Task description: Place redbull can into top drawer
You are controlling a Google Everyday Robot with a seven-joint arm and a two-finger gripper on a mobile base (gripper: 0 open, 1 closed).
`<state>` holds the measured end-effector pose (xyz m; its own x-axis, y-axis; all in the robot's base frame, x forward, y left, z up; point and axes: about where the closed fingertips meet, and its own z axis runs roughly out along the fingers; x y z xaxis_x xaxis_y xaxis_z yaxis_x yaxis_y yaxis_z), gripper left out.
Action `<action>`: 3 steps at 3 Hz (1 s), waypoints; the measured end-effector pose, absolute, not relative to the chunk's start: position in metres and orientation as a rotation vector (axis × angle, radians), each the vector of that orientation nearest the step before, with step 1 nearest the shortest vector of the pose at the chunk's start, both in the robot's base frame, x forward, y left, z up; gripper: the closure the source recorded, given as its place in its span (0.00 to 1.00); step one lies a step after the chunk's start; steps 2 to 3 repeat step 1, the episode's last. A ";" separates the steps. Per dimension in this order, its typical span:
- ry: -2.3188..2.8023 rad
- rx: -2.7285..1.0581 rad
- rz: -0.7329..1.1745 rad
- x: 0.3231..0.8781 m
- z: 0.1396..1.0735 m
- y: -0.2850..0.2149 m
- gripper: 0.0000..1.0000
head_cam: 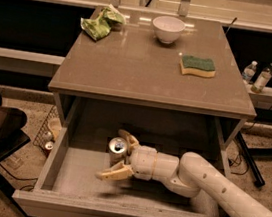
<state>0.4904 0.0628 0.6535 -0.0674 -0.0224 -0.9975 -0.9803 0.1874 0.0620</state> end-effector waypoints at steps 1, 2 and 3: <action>1.361 -1.058 1.102 0.490 0.654 0.063 0.00; 1.361 -1.058 1.102 0.490 0.654 0.063 0.00; 1.361 -1.058 1.102 0.490 0.654 0.063 0.00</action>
Offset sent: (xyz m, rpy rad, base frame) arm 0.0000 0.0000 0.0000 0.0000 0.0000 0.0000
